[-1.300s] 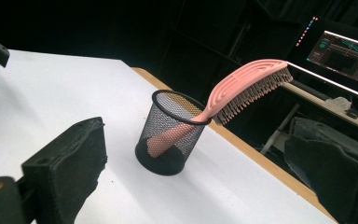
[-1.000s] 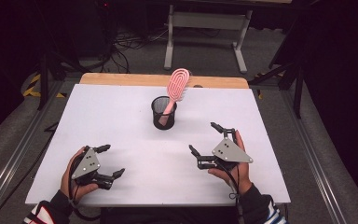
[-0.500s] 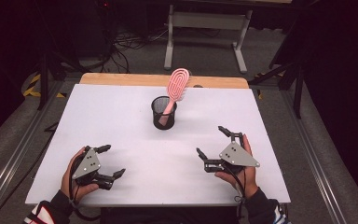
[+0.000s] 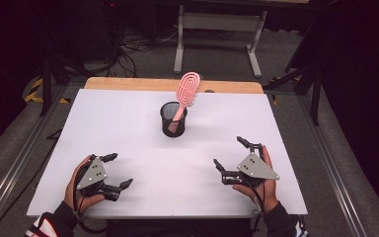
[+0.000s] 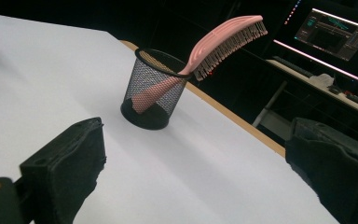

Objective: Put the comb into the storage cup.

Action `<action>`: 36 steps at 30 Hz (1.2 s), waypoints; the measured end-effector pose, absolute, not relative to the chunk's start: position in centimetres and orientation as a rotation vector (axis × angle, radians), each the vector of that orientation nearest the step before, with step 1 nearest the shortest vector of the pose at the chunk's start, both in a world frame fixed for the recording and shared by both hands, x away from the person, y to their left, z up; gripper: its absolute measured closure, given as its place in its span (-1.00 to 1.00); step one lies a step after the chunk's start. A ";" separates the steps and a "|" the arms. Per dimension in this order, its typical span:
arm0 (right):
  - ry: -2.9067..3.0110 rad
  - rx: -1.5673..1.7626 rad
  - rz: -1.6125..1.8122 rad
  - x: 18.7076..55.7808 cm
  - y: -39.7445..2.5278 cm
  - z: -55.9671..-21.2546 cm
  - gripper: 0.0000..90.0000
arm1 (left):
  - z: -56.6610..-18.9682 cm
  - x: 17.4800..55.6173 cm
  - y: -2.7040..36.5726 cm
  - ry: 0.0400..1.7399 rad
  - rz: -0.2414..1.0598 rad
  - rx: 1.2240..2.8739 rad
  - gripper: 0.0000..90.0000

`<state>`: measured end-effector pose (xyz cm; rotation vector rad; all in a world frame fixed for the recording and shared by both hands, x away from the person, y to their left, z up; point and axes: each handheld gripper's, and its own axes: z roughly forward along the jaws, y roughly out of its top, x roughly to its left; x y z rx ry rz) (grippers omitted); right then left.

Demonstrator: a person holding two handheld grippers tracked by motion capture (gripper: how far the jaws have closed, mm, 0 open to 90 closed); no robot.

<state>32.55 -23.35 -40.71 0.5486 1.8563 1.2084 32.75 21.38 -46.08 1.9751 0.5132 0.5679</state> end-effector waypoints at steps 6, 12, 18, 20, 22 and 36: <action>1.860 0.557 1.186 32.1 -24.2 -41.2 -0.90 | -45.9 32.6 21.5 0.515 0.575 1.963 -0.86; 1.873 0.572 1.156 31.7 -25.4 -41.9 -0.91 | -45.9 32.6 21.6 0.519 0.576 1.963 -0.86; 1.887 0.588 1.117 31.6 -26.2 -42.8 -0.91 | -45.9 32.6 21.6 0.515 0.576 1.962 -0.86; 1.891 0.610 1.128 31.6 -26.6 -43.0 -0.91 | -45.9 32.6 21.5 0.514 0.574 1.964 -0.86; 1.895 0.631 1.127 31.5 -27.2 -43.3 -0.91 | -45.9 32.6 21.5 0.512 0.573 1.965 -0.86; 1.909 0.708 1.104 31.3 -29.3 -44.8 -0.93 | -45.9 32.6 21.5 0.519 0.568 1.955 -0.87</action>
